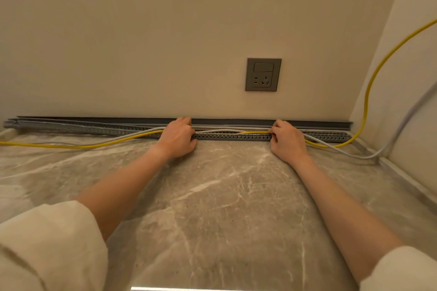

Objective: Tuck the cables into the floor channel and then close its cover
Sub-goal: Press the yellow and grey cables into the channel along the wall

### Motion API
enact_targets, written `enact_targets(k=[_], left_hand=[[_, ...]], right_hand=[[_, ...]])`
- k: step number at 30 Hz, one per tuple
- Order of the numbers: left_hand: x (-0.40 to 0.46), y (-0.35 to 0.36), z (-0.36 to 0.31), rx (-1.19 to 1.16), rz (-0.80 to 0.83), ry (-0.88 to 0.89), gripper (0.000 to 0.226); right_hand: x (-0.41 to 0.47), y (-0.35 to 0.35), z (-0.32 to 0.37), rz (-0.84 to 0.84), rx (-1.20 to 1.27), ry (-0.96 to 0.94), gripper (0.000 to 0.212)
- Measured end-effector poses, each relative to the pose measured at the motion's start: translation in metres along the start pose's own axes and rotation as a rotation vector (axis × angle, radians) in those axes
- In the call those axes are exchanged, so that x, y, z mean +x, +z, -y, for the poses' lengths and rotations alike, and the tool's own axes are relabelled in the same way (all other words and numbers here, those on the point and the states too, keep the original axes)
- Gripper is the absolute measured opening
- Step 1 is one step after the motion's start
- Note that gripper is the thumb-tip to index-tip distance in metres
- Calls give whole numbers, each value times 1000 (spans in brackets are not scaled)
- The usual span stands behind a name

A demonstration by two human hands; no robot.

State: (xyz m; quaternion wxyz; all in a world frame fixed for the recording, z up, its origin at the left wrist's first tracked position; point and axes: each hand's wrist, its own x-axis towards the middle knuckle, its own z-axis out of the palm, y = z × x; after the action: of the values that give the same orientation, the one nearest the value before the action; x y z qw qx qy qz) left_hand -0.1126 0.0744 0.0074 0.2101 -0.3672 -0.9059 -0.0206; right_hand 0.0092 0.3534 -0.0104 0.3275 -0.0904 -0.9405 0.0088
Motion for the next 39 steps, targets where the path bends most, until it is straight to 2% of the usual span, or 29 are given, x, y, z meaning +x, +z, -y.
enact_targets(k=[9, 11, 14, 17, 20, 23, 26, 28, 29, 31, 32, 34, 36, 39], left_hand=[[1, -3, 0, 35, 91, -13, 47], [4, -5, -4, 84, 87, -14, 42], [10, -5, -25, 131, -5, -12, 28], [23, 7, -57, 38, -13, 64, 37], [36, 16, -90, -114, 120, 153, 58], [42, 24, -112, -177, 165, 148, 58], [41, 31, -118, -222, 153, 110, 55], [43, 31, -116, -234, 162, 114, 55], [44, 30, -116, -233, 175, 116, 56], [47, 27, -119, -224, 195, 109, 58], [47, 26, -122, -218, 200, 98, 59], [45, 25, -129, -215, 196, 72, 61], [44, 26, -134, -220, 180, 51, 63], [44, 30, -135, -225, 169, 44, 65]], right_hand=[[2, -1, 2, 63, -44, 23, 23], [1, -3, 2, 106, -38, 43, 26], [-3, -8, -2, 195, -43, 21, 36], [-7, -14, -9, 300, -50, -18, 47], [-12, -18, -11, 350, -25, -34, 54], [-18, -18, -10, 366, 0, -31, 58], [-22, -23, -11, 453, 20, -19, 61], [-25, -31, -16, 419, 5, -35, 56], [-26, -36, -21, 335, -28, -39, 51], [-29, -47, -36, 138, -105, 54, 40], [-30, -52, -44, 97, -128, 134, 35], [-31, -58, -59, 146, -179, 217, 28], [-31, -58, -66, 219, -284, 173, 19], [-27, -54, -66, 273, -440, 69, 20]])
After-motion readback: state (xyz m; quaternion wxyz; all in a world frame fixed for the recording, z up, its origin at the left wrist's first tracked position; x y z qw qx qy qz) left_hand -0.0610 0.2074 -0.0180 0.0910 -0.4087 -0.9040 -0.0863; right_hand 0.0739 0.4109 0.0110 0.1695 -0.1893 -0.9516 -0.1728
